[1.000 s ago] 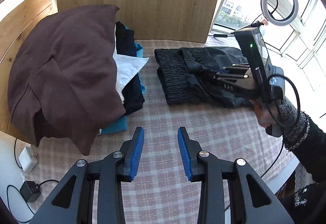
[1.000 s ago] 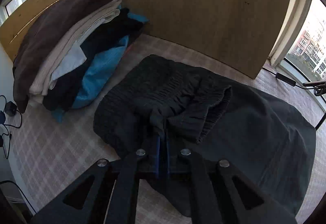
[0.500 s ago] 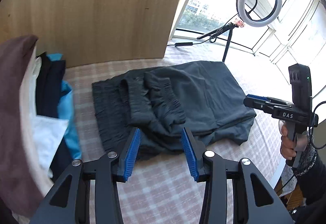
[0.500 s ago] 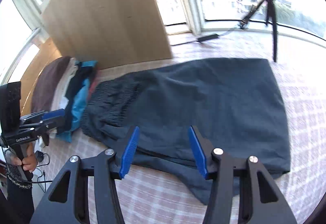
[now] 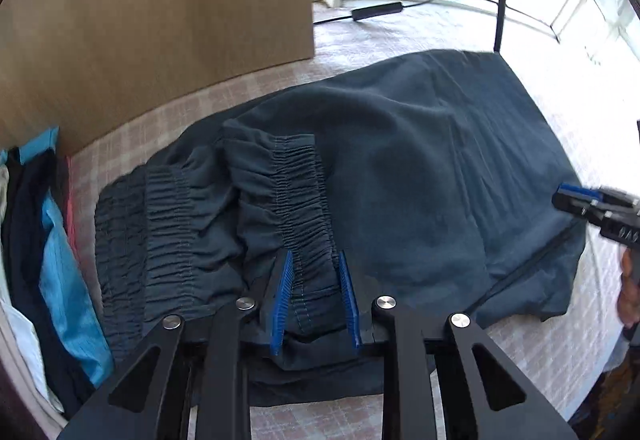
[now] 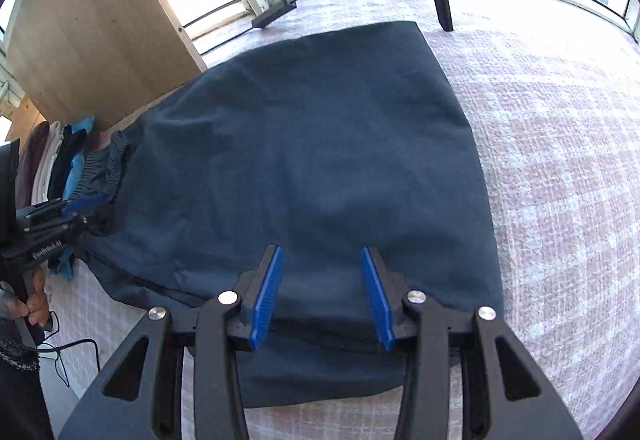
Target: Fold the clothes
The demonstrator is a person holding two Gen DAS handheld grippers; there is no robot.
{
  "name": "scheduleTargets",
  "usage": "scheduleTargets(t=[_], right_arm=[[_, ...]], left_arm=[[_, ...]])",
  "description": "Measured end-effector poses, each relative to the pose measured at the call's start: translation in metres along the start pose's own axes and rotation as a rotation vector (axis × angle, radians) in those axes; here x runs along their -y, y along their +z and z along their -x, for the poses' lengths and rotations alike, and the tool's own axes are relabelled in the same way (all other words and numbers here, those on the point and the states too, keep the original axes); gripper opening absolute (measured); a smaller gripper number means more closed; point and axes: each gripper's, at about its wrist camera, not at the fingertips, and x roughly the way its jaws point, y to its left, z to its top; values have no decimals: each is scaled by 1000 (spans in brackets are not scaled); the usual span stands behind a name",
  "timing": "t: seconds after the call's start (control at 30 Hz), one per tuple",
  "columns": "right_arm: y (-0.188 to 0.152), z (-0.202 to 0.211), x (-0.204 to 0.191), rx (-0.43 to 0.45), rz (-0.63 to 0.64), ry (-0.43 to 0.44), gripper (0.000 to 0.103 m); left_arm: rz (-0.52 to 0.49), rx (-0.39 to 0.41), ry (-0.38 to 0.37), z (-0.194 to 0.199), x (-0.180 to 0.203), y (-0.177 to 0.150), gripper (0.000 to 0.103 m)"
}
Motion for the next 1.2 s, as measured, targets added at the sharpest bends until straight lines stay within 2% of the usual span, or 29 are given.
scheduleTargets(t=[0.03, 0.17, 0.23, 0.27, 0.37, 0.43, 0.57, 0.67, 0.73, 0.9, 1.0, 1.07, 1.17, 1.2], right_arm=[[-1, -4, 3, -15, 4, -12, 41], [-5, -7, 8, -20, 29, -14, 40], [-5, -7, 5, -23, 49, -28, 41], [-5, -7, 3, -25, 58, -35, 41], [-5, -8, -1, -31, 84, -54, 42], [-4, -7, -1, -37, 75, -53, 42], [6, 8, 1, -17, 47, -23, 42], [28, 31, -5, 68, 66, 10, 42], [48, 37, -12, 113, 93, 9, 42], [100, 7, -22, 156, 116, -10, 42], [126, -22, -17, 152, 113, -67, 42], [137, -44, -1, 105, 80, -145, 42], [140, -47, 24, 89, 37, -153, 39], [139, -36, 29, 98, 40, -167, 39]], left_arm=[[44, 28, -19, 9, -11, -2, 8], [250, 191, 14, 58, -59, -21, 8], [336, 231, 74, 72, -79, -32, 8], [345, 238, 92, 75, -82, -35, 10], [303, 217, 150, 77, -74, -36, 24], [278, 232, 134, 80, -63, -34, 29], [183, 248, 35, 81, -35, -9, 33], [99, 227, 39, 64, -14, 14, 34], [59, 201, 86, 46, -7, 25, 34], [80, 86, 202, 1, -23, 24, 34], [96, 88, 245, -8, -38, 13, 34], [152, 87, 232, -9, -55, 7, 36], [210, 87, 151, -1, -73, -2, 38], [209, 94, 149, 5, -75, -5, 38]])
